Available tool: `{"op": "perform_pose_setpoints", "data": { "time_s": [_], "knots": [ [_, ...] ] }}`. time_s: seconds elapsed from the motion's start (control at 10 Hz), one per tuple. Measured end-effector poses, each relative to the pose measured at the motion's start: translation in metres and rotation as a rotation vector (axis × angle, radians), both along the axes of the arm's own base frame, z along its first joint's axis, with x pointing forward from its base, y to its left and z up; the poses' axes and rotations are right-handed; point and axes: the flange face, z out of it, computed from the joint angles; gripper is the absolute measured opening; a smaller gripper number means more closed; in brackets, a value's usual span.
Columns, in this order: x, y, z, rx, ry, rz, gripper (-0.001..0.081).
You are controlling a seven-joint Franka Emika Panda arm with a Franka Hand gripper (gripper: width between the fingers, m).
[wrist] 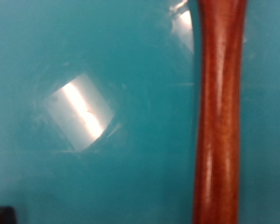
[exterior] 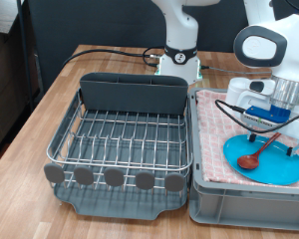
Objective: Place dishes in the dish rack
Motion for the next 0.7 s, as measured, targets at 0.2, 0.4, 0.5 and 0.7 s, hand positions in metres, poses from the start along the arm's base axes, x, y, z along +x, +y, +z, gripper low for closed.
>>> {"op": "perform_pose_setpoints", "data": {
  "time_s": [0.2,0.4,0.5,0.7],
  "knots": [
    [-0.0014,0.0023,-0.0007,0.003,-0.004,-0.010,0.0561],
    [-0.0027,0.0047,-0.0015,0.005,-0.004,-0.014,0.0397],
    [-0.0032,0.0056,-0.0019,0.006,-0.004,-0.015,0.0233],
    [-0.0032,0.0071,-0.0013,0.006,-0.003,-0.016,0.0088]
  ]
}}
